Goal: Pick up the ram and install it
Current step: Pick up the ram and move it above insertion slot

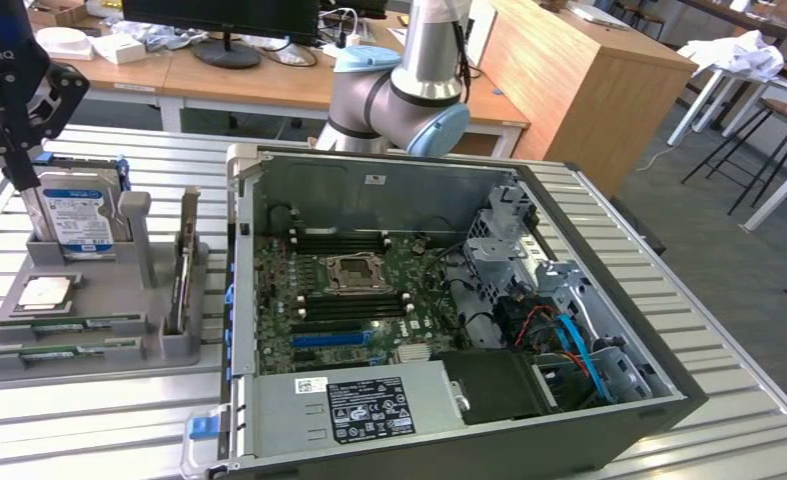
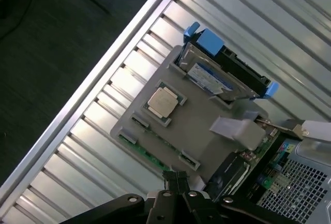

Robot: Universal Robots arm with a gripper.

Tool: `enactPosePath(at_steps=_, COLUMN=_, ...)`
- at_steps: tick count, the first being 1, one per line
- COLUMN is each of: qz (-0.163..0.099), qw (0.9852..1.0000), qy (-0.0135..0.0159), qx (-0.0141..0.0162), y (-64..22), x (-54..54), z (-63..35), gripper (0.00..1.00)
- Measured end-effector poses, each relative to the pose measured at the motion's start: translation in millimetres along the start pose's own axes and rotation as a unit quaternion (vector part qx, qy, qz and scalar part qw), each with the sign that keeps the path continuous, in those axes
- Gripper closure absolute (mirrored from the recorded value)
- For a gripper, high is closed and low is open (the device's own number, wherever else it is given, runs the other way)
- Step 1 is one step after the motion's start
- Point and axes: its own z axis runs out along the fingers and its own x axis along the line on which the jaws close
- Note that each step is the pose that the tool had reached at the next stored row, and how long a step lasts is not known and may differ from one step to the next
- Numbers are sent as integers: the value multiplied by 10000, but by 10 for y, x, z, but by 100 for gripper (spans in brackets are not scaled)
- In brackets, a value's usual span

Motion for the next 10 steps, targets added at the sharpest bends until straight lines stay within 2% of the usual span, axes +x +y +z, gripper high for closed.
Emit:
enactPosePath(at_steps=5, qz=-314, qw=9995, qy=14, qx=-8, y=0, x=0, z=2, gripper=90)
enactPosePath(at_steps=10, qz=-654, qw=9979, qy=29, qx=-15, y=0, x=0, z=2, gripper=90)
